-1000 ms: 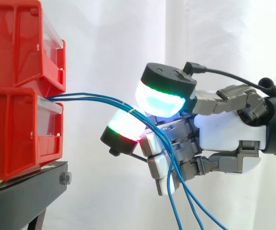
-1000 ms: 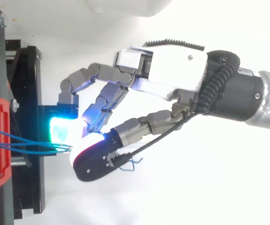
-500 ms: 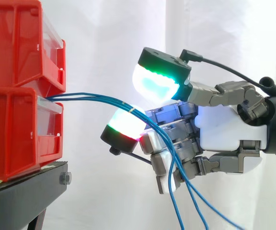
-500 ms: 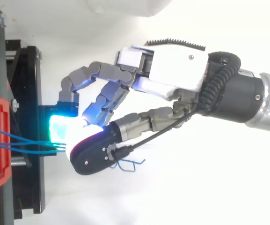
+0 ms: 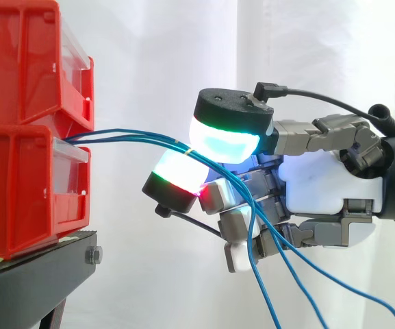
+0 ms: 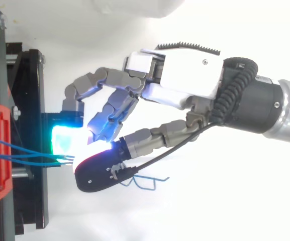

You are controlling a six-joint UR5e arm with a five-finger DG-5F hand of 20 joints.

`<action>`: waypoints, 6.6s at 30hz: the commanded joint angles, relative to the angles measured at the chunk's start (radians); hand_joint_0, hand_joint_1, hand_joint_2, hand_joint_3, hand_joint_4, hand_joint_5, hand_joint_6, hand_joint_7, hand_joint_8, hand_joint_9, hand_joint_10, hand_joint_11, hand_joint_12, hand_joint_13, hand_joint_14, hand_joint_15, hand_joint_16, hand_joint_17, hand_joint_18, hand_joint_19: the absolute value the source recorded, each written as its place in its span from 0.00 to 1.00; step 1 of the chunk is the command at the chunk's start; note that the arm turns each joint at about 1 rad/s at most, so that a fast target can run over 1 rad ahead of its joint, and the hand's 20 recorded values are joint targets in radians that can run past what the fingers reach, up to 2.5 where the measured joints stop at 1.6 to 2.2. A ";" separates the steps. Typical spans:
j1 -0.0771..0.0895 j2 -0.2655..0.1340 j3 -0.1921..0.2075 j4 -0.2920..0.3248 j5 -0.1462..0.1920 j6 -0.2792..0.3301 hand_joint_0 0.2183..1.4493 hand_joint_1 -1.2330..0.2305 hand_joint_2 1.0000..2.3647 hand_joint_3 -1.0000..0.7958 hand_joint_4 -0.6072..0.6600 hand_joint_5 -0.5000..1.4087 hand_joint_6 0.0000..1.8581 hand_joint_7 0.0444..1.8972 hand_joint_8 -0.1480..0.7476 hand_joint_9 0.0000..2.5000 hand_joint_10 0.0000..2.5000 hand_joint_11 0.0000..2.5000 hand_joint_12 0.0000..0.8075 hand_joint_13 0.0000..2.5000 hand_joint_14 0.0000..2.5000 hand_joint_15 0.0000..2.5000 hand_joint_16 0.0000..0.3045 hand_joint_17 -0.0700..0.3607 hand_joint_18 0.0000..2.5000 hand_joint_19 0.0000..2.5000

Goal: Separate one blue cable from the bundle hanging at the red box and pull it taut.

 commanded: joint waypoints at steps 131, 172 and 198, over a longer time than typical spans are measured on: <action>0.015 0.000 0.000 0.006 0.038 0.008 0.35 0.37 0.01 0.38 0.63 0.15 0.45 0.54 0.54 0.45 0.01 0.43 0.47 0.50 0.01 0.32 0.12 0.36 0.39 0.22; 0.025 -0.001 0.000 0.013 0.061 0.013 0.40 0.35 0.02 0.47 0.65 0.15 0.44 0.50 0.54 0.46 0.01 0.47 0.47 0.53 0.01 0.35 0.12 0.36 0.40 0.22; 0.032 0.000 0.000 0.013 0.081 0.018 0.39 0.48 0.02 0.44 0.65 0.18 0.33 0.62 0.55 0.50 0.01 0.45 0.45 0.55 0.01 0.36 0.12 0.36 0.41 0.21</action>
